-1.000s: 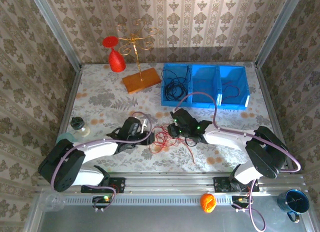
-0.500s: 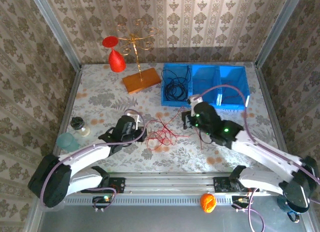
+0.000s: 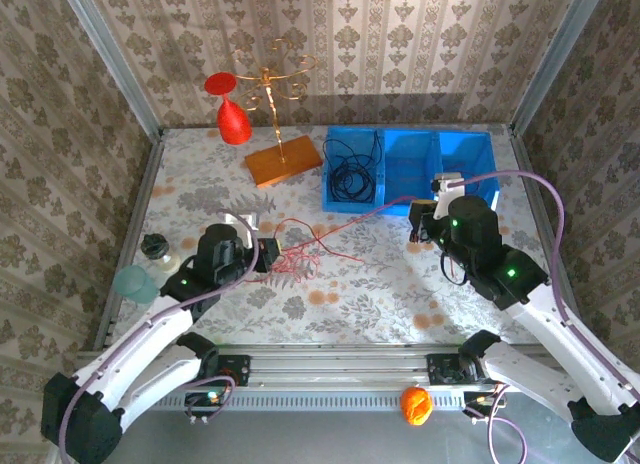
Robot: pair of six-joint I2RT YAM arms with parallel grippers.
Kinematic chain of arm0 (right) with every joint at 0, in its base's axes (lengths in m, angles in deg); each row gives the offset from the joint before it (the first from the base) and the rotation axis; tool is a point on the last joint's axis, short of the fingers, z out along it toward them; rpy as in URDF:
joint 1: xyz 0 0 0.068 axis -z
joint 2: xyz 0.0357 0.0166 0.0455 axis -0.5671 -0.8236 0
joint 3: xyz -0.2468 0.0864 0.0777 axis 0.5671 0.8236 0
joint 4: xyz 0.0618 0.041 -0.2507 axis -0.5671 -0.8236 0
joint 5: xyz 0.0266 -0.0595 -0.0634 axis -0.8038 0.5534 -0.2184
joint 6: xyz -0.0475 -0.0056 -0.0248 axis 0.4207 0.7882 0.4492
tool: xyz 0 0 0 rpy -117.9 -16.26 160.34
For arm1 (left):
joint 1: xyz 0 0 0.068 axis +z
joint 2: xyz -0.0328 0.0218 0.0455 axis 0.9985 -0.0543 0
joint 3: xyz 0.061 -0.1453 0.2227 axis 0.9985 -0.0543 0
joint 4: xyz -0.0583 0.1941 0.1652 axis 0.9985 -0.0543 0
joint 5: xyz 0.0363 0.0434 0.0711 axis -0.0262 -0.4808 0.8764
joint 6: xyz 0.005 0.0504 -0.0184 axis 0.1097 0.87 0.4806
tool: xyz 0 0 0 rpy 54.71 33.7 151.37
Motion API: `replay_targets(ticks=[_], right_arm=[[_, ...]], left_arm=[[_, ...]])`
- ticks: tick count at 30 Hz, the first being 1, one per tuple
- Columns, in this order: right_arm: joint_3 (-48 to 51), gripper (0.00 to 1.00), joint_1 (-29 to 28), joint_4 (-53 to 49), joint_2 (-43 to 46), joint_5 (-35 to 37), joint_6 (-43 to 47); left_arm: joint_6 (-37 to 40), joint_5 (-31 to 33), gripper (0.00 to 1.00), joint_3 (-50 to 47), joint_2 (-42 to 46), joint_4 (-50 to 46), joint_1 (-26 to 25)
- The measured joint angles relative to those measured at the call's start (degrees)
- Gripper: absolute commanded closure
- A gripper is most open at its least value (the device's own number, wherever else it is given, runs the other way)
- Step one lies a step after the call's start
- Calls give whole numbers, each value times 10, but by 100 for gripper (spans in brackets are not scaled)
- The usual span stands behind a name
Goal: Untangle the cables
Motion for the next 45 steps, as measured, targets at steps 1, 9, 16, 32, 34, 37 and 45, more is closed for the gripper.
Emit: replay_targets(ticks=[1, 9, 16, 32, 34, 37, 45], right_arm=[[0, 100, 1, 0, 2, 0, -1], [-43, 100, -6, -10, -1, -46, 3], [-182, 100, -86, -22, -46, -45, 59], [-306, 100, -148, -21, -99, -62, 88], [-306, 100, -151, -21, -99, -65, 88], [-306, 100, -152, -21, -97, -65, 89], [-308, 100, -152, -21, -86, -38, 116]], left_arm=[[2, -2, 19, 4, -1, -8, 0], [6, -32, 18, 10, -24, -24, 2], [11, -43, 14, 45, -84, -6, -52], [16, -45, 29, 105, -256, 142, -163], [23, -41, 49, 107, -277, 149, -163], [34, -27, 68, 107, -289, 152, -163], [26, -10, 100, 77, -289, 194, -151]])
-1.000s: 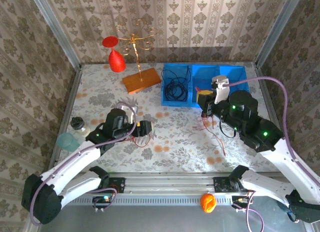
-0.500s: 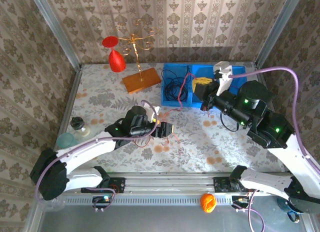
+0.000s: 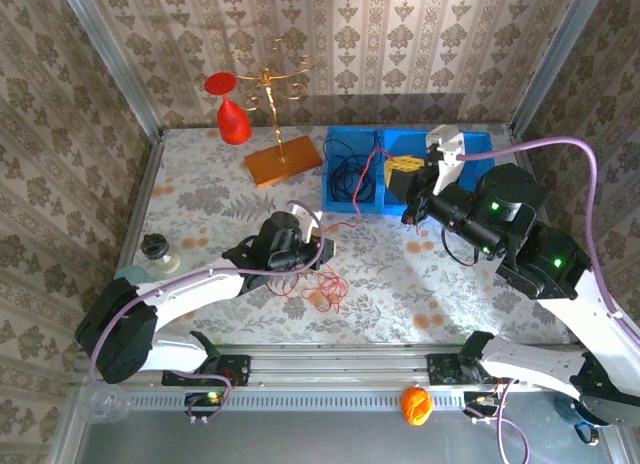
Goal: Untangle the cables
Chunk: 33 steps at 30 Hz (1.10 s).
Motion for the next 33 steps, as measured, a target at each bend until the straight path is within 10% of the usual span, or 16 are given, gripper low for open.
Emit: replay_targets(ticks=[17, 33], right_arm=[[190, 98, 0, 14, 16, -8, -2], [238, 95, 27, 52, 54, -38, -17]], left_arm=[[1, -31, 100, 146, 129, -57, 15], [-17, -62, 100, 197, 43, -56, 15]])
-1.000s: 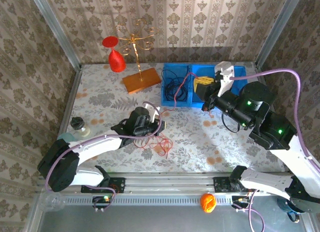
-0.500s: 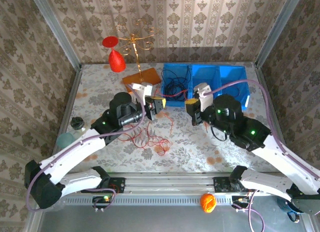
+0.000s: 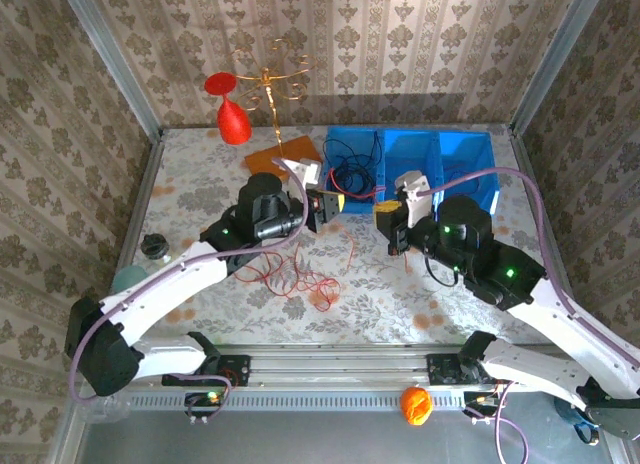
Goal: Untangle the cables
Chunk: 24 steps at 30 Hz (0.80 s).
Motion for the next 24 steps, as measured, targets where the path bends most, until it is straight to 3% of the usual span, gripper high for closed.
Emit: replay_targets(ticks=[16, 24], right_arm=[[59, 66, 10, 81, -72, -130, 0], [59, 57, 10, 105, -118, -139, 3]], left_arm=[[-49, -27, 100, 14, -23, 30, 19], [-64, -34, 100, 5, -23, 39, 19]])
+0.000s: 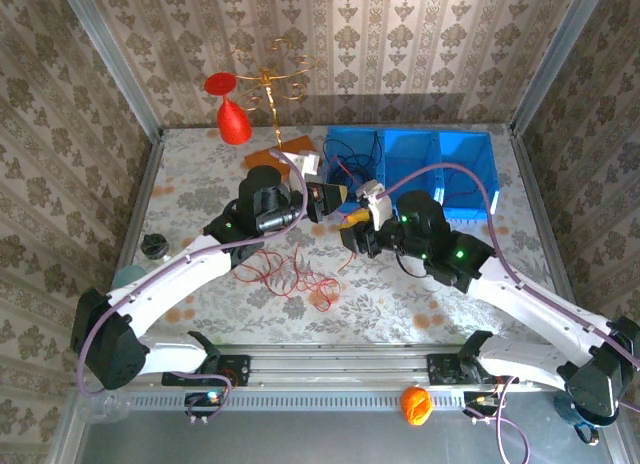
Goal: Untangle the cables
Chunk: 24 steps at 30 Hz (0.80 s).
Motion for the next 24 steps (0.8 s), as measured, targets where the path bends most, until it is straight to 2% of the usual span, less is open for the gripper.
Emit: replay_targets(ticks=[11, 19, 22, 24], right_arm=[[0, 55, 0, 10, -42, 7, 19], [0, 53, 3, 12, -51, 53, 31], [0, 61, 7, 14, -50, 59, 34], [0, 79, 7, 15, -51, 58, 40]], left_arm=[[-18, -12, 100, -22, 0, 14, 0], [-22, -14, 100, -28, 16, 13, 2], [-22, -16, 100, -34, 24, 13, 4], [-22, -16, 100, -37, 24, 13, 4]])
